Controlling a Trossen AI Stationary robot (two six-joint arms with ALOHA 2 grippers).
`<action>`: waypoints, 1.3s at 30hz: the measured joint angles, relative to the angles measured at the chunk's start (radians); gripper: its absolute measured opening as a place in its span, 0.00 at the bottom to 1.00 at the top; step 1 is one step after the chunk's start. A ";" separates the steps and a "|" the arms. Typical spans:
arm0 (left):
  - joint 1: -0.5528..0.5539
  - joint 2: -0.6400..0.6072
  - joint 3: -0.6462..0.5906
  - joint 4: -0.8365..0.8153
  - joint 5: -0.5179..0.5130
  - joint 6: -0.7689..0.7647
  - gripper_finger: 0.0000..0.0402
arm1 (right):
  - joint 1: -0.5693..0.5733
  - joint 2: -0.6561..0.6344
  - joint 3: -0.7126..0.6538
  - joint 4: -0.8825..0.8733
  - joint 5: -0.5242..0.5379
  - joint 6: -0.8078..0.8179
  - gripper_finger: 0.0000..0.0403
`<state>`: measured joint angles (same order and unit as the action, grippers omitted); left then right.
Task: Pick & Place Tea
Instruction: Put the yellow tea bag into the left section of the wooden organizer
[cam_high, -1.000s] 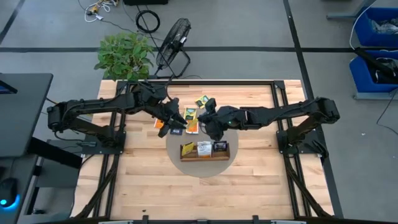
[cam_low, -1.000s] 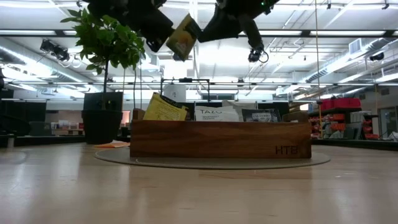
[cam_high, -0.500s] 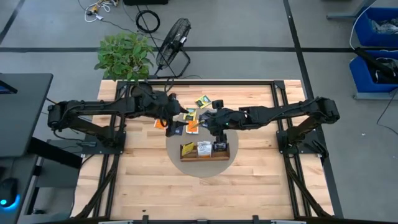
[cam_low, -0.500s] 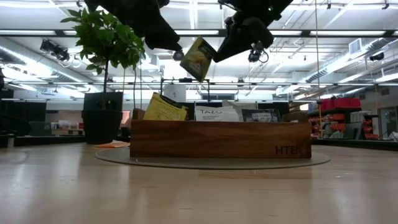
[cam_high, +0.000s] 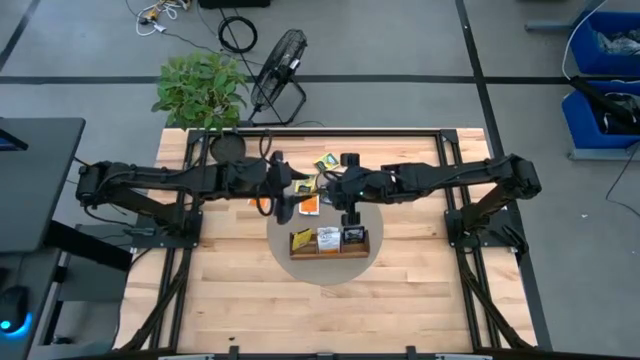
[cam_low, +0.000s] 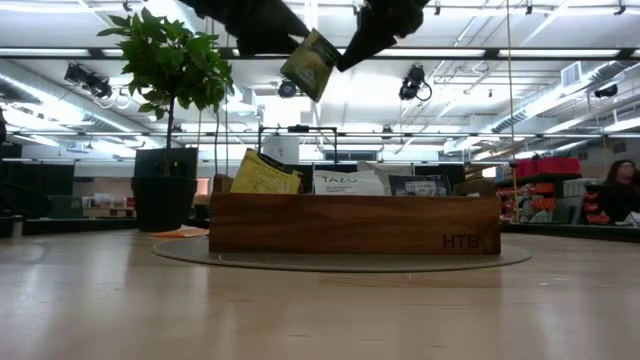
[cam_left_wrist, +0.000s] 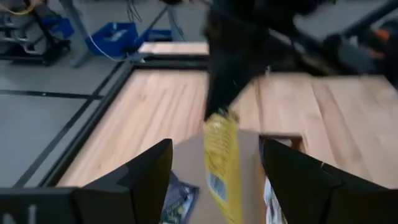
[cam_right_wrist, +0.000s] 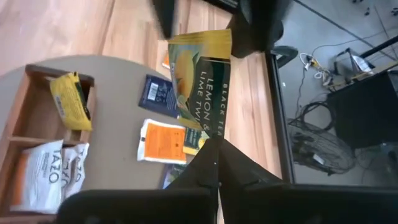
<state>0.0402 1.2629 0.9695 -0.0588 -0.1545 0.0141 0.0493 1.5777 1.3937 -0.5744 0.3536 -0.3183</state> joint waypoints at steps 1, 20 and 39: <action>-0.003 0.000 0.000 0.021 -0.001 -0.007 0.63 | 0.004 0.002 0.001 0.001 0.005 -0.001 0.00; 0.008 0.077 -0.001 0.112 0.035 -0.055 0.60 | 0.016 0.020 0.050 -0.037 0.058 -0.026 0.00; 0.016 0.077 -0.001 0.122 0.081 -0.037 0.07 | 0.013 0.037 0.049 -0.090 0.058 0.001 0.00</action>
<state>0.0559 1.3399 0.9688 0.0635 -0.0738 -0.0229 0.0624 1.6144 1.4425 -0.6648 0.4114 -0.3177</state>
